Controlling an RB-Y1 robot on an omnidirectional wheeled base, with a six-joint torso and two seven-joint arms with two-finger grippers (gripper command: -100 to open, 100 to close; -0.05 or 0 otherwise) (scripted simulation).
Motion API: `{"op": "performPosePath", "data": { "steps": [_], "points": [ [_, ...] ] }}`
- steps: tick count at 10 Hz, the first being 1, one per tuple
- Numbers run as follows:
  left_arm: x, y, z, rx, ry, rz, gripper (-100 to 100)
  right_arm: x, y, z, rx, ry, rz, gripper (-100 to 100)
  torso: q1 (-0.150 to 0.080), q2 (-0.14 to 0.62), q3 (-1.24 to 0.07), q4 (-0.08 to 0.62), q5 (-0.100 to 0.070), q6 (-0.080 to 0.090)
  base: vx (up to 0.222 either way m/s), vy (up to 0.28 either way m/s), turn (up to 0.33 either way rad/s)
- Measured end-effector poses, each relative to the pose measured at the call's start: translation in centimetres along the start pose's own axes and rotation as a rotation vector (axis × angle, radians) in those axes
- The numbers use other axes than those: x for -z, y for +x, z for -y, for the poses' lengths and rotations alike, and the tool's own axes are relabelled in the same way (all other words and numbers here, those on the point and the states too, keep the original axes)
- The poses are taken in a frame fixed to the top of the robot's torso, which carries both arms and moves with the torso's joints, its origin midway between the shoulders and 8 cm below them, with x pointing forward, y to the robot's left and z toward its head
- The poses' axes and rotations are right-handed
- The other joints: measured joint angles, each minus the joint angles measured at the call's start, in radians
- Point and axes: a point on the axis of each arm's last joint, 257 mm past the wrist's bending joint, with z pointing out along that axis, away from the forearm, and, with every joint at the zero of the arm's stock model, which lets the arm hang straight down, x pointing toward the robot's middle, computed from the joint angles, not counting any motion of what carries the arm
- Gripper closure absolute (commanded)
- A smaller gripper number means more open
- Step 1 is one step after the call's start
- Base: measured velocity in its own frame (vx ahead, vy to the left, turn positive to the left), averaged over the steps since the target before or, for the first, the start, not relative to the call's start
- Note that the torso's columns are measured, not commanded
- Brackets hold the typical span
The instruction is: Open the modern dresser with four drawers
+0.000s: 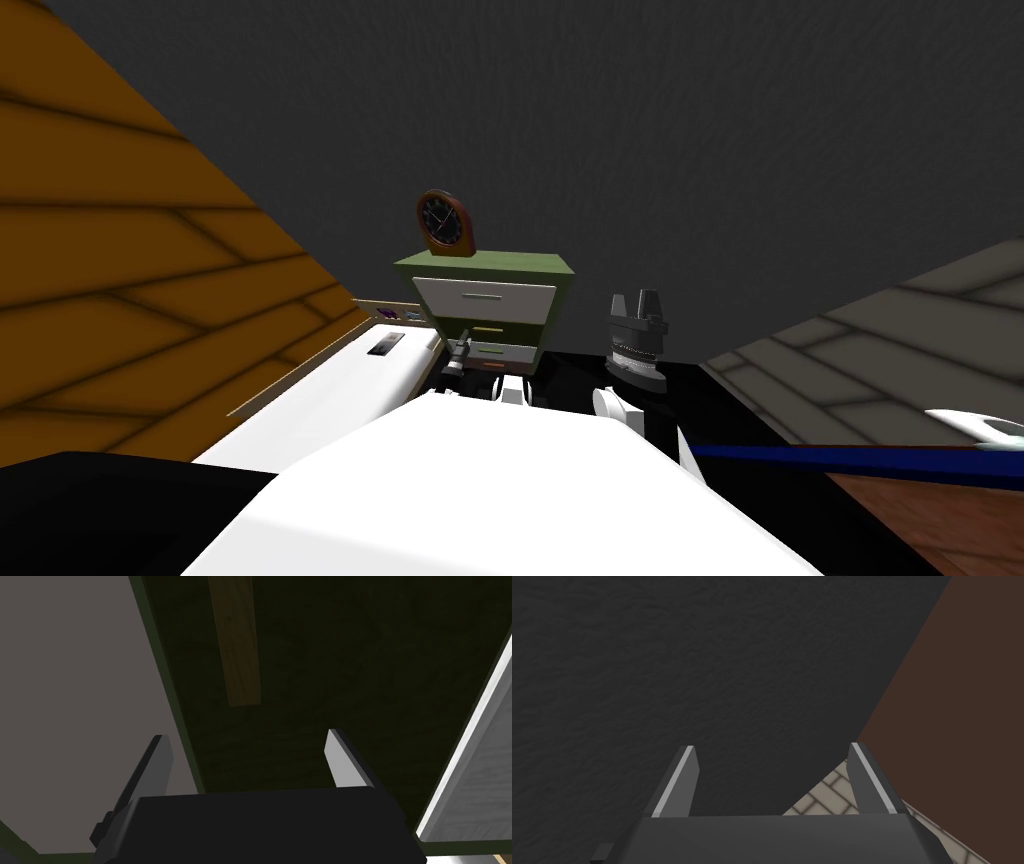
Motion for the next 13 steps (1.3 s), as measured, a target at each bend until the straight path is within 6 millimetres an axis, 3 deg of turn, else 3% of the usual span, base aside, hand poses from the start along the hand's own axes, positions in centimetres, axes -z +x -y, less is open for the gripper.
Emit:
{"op": "performPosePath", "data": {
  "steps": [4, 7, 8, 9, 13],
  "points": [
    [-0.5, 2.7, -0.1, 0.069, -0.008, 0.02, -100, 0.0, 0.0, 0.0, 0.0, 0.0, 0.0, 0, 0.003, 0.006, 0.004, 0.002, 0.001, 0.0, 0.006, -0.008, 0.0],
    [-1.6, 2.5, 0.3, 0.07, -0.006, 0.02, -100, 0.0, 0.0, 0.0, 0.0, 0.0, 0.0, 0, 0.001, -0.002, -0.001, 0.0, 0.0, 0.0, 0.046, -0.005, 0.0],
    [-1.6, 2.5, 0.3, 0.07, -0.008, 0.02, 100, 0.0, 0.0, 0.0, 0.0, 0.0, 0.0, 0, 0.001, 0.002, 0.001, 0.0, 0.0, 0.0, -0.037, 0.01, 0.001],
    [-1.0, 2.7, 0.0, 0.07, -0.01, 0.02, 100, 0.0, 0.0, 0.0, 0.0, 0.0, 0.0, 0, 0.002, 0.007, 0.004, 0.002, 0.0, 0.0, -0.023, 0.008, 0.007],
    [-1.5, 2.8, 0.8, 0.071, 0.003, 0.013, 100, 0.0, 0.0, 0.0, 0.0, 0.0, 0.0, 0, 0.001, 0.006, 0.003, 0.001, 0.0, 0.0, -0.151, -0.012, 0.023]
  ]
}}
